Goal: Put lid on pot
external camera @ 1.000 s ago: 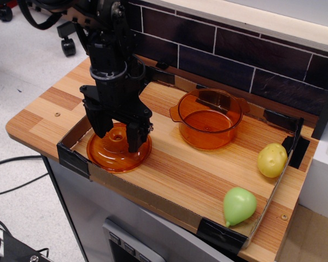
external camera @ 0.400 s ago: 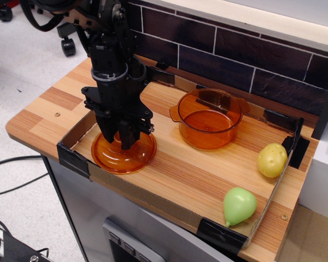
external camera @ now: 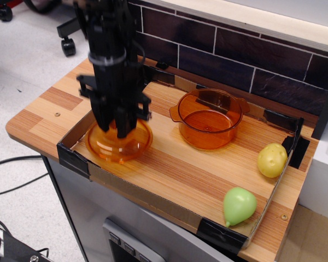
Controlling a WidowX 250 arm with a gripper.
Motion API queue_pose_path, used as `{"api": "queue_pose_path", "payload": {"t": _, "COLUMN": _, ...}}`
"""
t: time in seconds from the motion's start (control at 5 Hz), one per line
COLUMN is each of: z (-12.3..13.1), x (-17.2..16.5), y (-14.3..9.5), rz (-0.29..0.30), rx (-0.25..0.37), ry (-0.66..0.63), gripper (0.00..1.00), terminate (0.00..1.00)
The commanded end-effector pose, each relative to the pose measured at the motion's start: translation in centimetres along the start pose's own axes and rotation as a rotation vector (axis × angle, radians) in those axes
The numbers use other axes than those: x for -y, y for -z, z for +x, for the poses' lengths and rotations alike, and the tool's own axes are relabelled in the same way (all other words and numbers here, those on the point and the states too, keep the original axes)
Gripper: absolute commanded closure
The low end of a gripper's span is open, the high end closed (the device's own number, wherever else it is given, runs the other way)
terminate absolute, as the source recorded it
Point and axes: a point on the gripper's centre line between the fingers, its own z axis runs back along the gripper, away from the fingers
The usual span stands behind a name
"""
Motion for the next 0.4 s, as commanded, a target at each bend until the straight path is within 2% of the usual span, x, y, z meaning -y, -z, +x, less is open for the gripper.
{"api": "queue_pose_path", "payload": {"t": 0.0, "z": 1.5, "x": 2.5, "y": -5.4, "rz": -0.021, "rx": 0.05, "ry": -0.055, "gripper": 1.0, "terminate": 0.0}}
{"api": "queue_pose_path", "payload": {"t": 0.2, "z": 2.7, "x": 4.3, "y": -5.3, "rz": -0.03, "rx": 0.032, "ry": -0.076, "gripper": 1.0, "terminate": 0.0}}
